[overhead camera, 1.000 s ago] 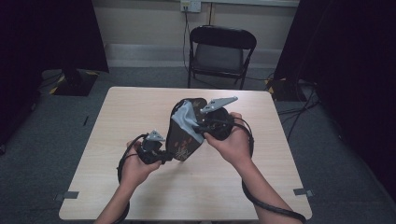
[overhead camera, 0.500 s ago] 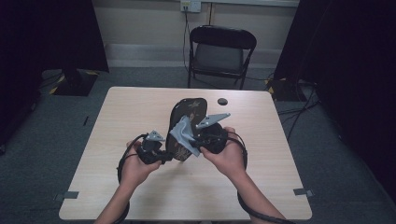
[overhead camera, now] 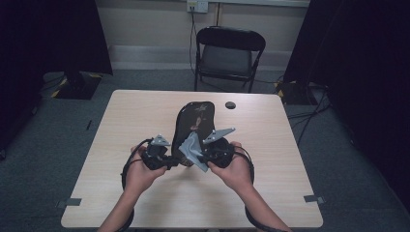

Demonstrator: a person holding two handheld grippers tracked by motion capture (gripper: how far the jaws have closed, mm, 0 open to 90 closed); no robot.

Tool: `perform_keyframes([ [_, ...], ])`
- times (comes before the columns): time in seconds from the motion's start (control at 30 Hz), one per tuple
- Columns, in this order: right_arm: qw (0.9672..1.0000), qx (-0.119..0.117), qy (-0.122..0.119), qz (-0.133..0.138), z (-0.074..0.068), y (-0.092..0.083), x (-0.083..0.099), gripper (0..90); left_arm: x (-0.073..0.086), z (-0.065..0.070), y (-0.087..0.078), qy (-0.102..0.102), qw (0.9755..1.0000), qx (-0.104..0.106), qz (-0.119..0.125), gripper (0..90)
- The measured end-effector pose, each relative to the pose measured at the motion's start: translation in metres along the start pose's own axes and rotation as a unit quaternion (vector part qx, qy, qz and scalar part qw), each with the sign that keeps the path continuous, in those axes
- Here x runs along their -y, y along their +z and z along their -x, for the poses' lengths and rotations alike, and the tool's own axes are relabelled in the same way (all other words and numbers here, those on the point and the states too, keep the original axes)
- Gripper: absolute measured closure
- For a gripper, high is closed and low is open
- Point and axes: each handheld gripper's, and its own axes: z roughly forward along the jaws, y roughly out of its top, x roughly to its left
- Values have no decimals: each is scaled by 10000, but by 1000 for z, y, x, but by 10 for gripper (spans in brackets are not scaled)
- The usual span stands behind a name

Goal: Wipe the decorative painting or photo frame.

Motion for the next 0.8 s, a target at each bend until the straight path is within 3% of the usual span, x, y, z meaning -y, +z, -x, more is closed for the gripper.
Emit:
perform_keyframes([
  [0.47,9979,-101,158,-619,2,38,39,808,0,0,0,-18,10000,-10,7,786],
  [0.8,9955,-59,124,-933,3,48,55,808,0,0,0,-75,9999,-34,58,786],
])
